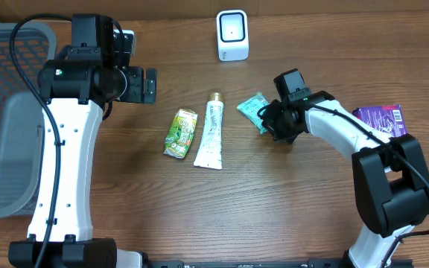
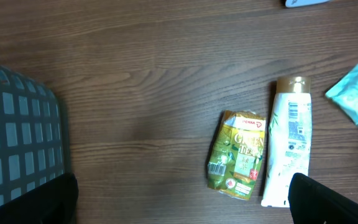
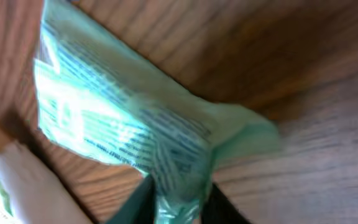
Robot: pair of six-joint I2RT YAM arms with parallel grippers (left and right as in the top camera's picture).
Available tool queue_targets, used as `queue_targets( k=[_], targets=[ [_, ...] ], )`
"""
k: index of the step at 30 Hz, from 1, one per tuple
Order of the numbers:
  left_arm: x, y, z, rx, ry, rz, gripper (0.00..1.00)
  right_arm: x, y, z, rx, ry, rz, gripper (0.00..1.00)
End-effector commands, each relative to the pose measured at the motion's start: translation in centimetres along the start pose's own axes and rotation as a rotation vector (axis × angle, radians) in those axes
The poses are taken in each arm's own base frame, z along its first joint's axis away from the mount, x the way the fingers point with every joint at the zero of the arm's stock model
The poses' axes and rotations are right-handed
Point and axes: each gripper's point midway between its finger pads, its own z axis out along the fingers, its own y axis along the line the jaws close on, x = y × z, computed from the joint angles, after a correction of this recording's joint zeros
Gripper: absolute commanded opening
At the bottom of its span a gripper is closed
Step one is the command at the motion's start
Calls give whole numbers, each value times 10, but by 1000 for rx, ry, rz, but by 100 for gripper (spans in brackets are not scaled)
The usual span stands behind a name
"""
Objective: Scan the item barcode
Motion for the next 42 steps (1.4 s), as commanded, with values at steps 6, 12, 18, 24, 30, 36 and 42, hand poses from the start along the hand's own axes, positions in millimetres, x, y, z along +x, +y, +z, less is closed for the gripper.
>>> queue_targets(
  k=[6, 12, 18, 24, 30, 36, 42],
  targets=[
    [-5, -2, -6, 10, -24, 24, 100, -28, 0, -15, -57, -14, -719, 4],
    [-5, -2, -6, 10, -24, 24, 100, -22, -4, -18, -103, 33, -987, 8],
    [-6, -2, -6, 10, -24, 24, 100, -34, 8, -37, -207, 48, -866, 72],
    [-5, -2, -6, 10, -24, 24, 99, -56, 19, -44, -298, 3, -725, 70],
    [-6, -2, -6, 10, -24, 24, 99, -39, 18, -15, -359, 120, -677, 67],
    [-5, -2, -6, 10, -24, 24, 100, -21, -1, 16, -361, 252, -601, 57],
    [-6, -2, -6, 10, -24, 24, 100, -15, -10, 27, -349, 274, -590, 53]
  ],
)
